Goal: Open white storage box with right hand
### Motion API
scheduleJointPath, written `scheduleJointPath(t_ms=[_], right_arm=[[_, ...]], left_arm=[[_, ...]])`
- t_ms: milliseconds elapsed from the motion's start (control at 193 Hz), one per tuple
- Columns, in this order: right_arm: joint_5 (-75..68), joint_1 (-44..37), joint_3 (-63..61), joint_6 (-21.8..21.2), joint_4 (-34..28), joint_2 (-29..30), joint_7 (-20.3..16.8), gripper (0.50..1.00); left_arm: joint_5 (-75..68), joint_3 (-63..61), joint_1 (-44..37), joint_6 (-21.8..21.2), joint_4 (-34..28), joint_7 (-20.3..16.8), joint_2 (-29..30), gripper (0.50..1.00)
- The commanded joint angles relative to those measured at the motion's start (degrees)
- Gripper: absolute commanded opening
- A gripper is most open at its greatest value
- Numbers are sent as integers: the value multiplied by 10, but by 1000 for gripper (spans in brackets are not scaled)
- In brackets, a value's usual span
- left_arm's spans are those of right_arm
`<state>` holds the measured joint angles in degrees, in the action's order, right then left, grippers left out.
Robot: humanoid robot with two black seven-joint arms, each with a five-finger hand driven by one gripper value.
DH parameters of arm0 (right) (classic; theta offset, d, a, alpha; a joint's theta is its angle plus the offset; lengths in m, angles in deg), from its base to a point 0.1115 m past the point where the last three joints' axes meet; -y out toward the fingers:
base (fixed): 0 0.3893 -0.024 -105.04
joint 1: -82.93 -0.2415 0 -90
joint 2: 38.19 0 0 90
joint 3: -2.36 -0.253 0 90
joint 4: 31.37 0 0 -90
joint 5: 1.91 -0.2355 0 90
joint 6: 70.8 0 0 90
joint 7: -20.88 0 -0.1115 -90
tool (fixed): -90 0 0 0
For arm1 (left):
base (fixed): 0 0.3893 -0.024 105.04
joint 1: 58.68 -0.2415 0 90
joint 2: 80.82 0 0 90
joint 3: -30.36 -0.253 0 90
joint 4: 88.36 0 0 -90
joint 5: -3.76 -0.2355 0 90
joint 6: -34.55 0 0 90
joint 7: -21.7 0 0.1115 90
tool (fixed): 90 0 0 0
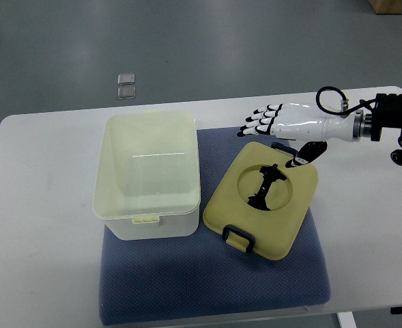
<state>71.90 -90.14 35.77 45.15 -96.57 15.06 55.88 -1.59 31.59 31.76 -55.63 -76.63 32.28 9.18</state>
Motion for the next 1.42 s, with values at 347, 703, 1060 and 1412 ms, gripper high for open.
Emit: scheduleJointPath(t_ms=[347, 703, 1060, 1412], right_arm=[[-457, 43, -330, -281, 64, -65, -73, 932], [-883, 211, -656, -286, 220, 121, -287, 932], [-922, 361, -831, -426, 257, 239, -226, 932], [-917, 367, -831, -448, 315, 279, -174, 932]], left_arm=[[0, -1, 0, 0, 7, 0, 0, 1000], [0, -1, 0, 0, 8, 0, 0, 1000], [0, -1, 0, 0, 8, 0, 0, 1000], [-1, -1, 0, 0, 9, 0, 0, 1000]])
